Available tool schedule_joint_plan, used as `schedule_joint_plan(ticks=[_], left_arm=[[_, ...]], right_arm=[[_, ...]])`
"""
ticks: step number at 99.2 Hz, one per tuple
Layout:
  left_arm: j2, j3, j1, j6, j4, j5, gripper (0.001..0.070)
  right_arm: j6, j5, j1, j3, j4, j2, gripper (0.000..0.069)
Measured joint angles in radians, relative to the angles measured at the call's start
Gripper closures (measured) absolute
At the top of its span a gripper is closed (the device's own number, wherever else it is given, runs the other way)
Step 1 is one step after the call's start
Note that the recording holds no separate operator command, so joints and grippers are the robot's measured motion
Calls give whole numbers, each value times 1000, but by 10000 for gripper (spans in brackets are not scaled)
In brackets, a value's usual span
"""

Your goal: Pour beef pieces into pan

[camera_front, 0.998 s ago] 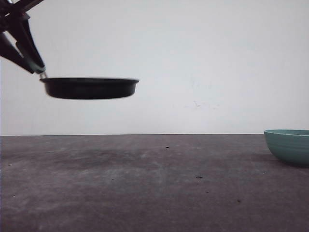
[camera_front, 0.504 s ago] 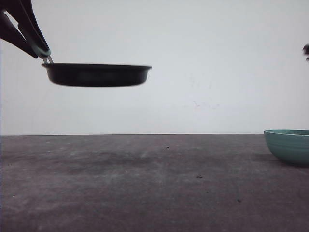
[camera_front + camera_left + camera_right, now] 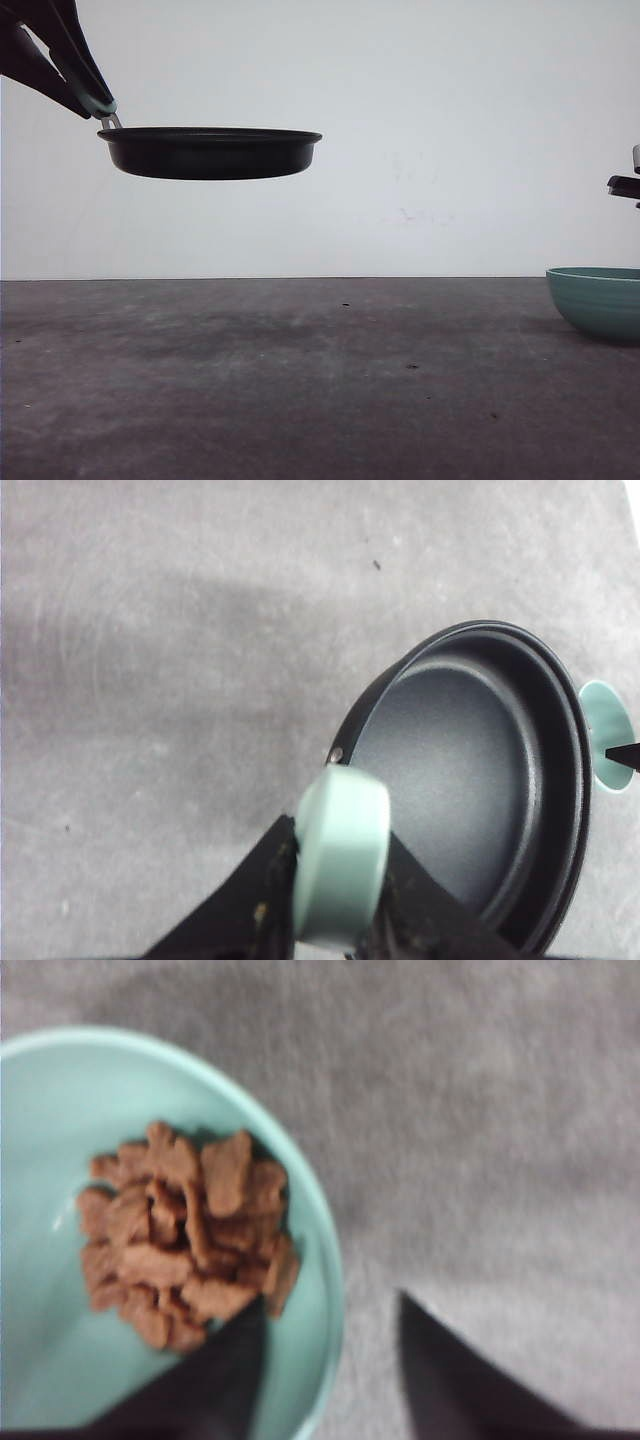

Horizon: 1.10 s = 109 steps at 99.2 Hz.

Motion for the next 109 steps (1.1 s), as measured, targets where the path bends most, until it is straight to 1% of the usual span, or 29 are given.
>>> schedule_joint_plan(ticks=[5,13,47,69,85,109], left_arm=[[0,0,0,0,9,0,655],[0,0,0,0,16,0,655],[10,0,0,0,21,-2,655],[11,0,0,0,23,-3,655],[10,0,0,0,24,-3,655],[10,0,-2,0,23,-3,655]], right_arm=[[5,0,0,0,12,6,515],[18,0,0,0,32,9,527],[44,1,0,0,97,13,531],[57,2,0,0,98,13,532],[69,2,0,0,90,13,563],[76,5,7,0,76,13,569]])
